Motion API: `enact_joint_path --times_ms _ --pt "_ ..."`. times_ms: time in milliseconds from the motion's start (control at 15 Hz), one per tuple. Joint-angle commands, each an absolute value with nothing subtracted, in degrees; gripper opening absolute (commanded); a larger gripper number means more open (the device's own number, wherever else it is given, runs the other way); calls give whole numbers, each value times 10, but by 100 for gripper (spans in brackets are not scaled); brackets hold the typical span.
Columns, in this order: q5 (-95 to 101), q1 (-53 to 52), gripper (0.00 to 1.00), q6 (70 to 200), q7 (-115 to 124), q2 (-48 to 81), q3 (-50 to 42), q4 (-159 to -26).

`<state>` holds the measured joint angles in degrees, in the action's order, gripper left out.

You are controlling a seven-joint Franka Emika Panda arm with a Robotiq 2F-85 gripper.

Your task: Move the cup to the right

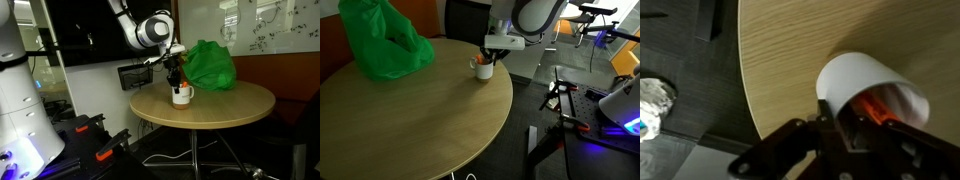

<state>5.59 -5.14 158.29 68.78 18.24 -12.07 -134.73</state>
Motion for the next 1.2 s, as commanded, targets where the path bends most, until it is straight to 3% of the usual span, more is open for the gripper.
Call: enact_joint_path --times_ms 0,333,467,733,1133 --pt "48 -58 51 1594 690 177 -133 -1345" --pt "66 -66 90 1559 698 136 -144 -1337" --pt "76 -65 99 1488 706 114 -141 -1324" --pt "161 -55 100 1338 767 59 -123 -1306" --pt "179 -20 100 1316 733 -39 -68 -1332"
